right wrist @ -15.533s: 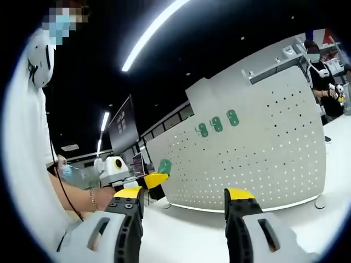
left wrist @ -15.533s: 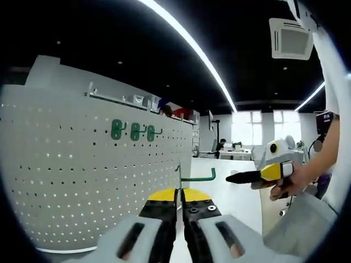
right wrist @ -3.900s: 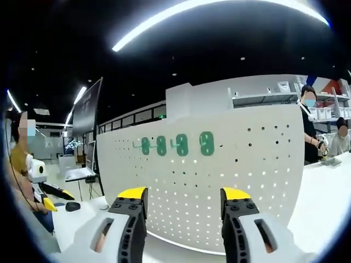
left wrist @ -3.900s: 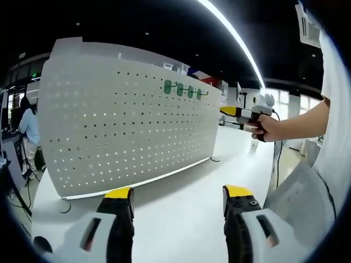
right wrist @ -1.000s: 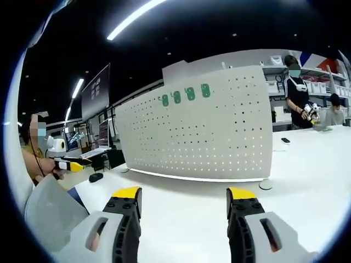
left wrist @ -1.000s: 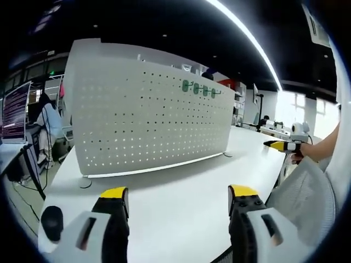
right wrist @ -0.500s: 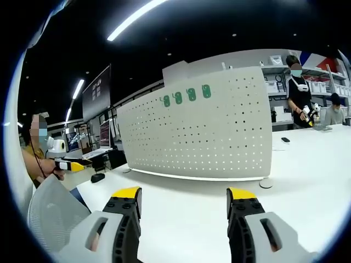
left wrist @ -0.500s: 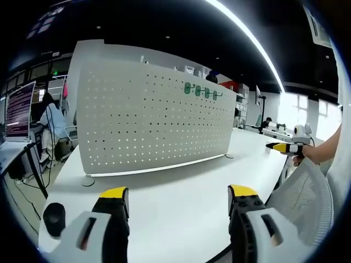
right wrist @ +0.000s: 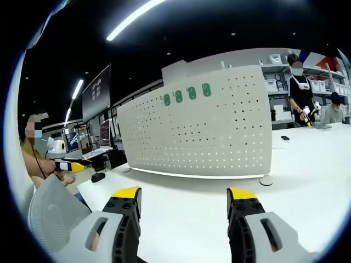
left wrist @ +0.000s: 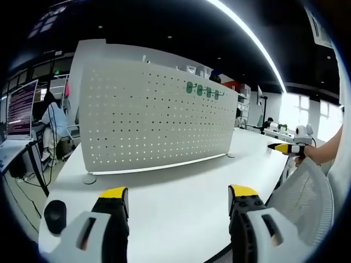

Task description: Insert the hook assembly into the mounting plate slot until the hook locks in place.

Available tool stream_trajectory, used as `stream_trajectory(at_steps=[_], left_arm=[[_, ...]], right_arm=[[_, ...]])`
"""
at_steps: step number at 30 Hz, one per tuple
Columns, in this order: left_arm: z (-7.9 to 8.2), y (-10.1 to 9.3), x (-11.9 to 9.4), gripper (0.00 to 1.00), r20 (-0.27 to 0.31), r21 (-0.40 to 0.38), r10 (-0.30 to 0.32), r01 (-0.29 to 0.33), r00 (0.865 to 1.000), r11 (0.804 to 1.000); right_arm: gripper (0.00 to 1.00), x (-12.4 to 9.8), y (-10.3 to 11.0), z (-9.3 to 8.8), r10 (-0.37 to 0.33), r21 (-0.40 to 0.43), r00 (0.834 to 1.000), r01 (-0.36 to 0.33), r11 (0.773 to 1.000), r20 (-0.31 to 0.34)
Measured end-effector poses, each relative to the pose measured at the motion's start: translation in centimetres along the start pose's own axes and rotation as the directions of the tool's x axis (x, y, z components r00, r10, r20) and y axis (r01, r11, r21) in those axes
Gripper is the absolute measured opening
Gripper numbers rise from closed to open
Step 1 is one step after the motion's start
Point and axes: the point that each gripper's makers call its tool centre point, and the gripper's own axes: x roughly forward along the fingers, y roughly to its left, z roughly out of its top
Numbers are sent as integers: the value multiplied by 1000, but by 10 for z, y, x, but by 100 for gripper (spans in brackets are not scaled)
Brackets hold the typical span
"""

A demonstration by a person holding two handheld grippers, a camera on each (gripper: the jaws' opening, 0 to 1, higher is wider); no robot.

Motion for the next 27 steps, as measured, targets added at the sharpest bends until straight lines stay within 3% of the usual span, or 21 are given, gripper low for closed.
stream_trajectory(at_steps=[27], left_arm=[[4, 0, 9, 77, 4, 4, -14, 14, 1000, 1000]], right_arm=[[62, 5, -3, 6, -2, 11, 1000, 2, 1000, 19]])
